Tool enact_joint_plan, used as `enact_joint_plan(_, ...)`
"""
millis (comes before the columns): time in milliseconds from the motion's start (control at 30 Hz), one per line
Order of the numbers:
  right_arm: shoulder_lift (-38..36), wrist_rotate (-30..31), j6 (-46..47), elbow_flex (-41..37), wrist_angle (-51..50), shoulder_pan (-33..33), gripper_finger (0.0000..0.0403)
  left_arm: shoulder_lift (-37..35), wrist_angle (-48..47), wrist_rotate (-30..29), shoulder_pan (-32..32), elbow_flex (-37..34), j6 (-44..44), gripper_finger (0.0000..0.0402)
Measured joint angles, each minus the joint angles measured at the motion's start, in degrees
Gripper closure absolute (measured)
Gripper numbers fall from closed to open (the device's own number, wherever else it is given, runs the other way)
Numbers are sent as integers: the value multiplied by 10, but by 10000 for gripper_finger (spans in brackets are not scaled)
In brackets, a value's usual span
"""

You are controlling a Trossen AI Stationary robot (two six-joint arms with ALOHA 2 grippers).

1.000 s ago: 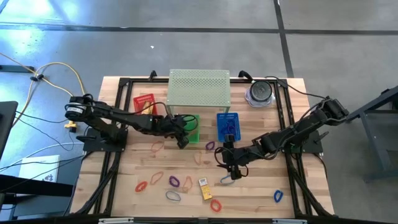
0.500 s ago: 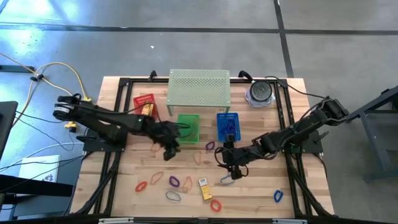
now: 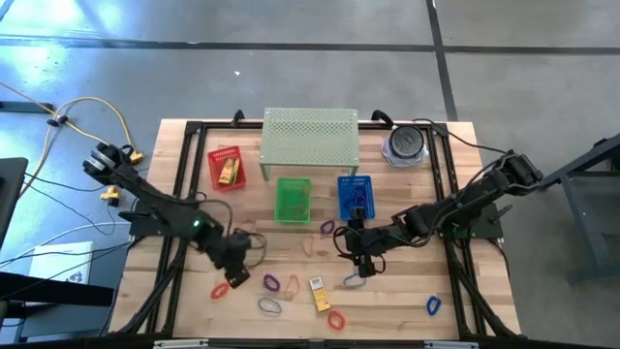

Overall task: Pick & Place Office Desk Supplies
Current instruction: Put the orange spring keychain into the blue bin

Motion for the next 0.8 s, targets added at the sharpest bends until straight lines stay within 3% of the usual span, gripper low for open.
enact_joint_plan(200,0,0,0,0,0,0,160,24,0,-58,-112,0,-187,255)
enact_joint_plan(333,0,0,0,0,-1,0,160,61,1,-62,-156,0,-269,255)
enact_joint_plan(600,0,-7,0,0,-1,0,160,119,6,30,-156,-1,-256,256)
enact_joint_plan(800,0,-30,0,0,-1,0,160,128,3,37,-144,-1,-259,261)
